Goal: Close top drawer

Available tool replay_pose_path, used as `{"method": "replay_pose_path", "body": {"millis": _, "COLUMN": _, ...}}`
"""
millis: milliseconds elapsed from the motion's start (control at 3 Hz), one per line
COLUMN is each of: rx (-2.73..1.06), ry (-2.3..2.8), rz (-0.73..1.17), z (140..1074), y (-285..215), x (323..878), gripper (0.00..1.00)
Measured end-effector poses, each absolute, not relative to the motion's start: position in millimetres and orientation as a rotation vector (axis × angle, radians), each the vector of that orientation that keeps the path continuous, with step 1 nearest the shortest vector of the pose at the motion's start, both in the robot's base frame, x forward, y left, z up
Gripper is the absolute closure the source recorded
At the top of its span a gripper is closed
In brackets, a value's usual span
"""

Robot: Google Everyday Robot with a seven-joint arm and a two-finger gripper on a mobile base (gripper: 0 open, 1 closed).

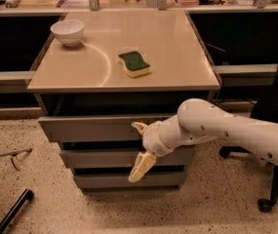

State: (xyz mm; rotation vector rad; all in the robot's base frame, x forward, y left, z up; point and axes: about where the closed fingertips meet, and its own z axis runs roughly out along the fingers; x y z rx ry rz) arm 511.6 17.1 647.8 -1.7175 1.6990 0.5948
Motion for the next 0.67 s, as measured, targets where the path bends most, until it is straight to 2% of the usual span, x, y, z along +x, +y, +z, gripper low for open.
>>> {"method": "replay_pose_path", "body": {"millis": 333, "rx": -1.718, "ry": 1.699, "rz": 0.595, "z": 648, "y": 17, "x": 512, "gripper": 0.0}}
{"method": "replay_pose_path", "body": {"millis": 667, "rx": -1.698, "ry": 1.687, "rz": 0.642, "z": 639, "y": 15, "x": 548, "gripper": 0.0}}
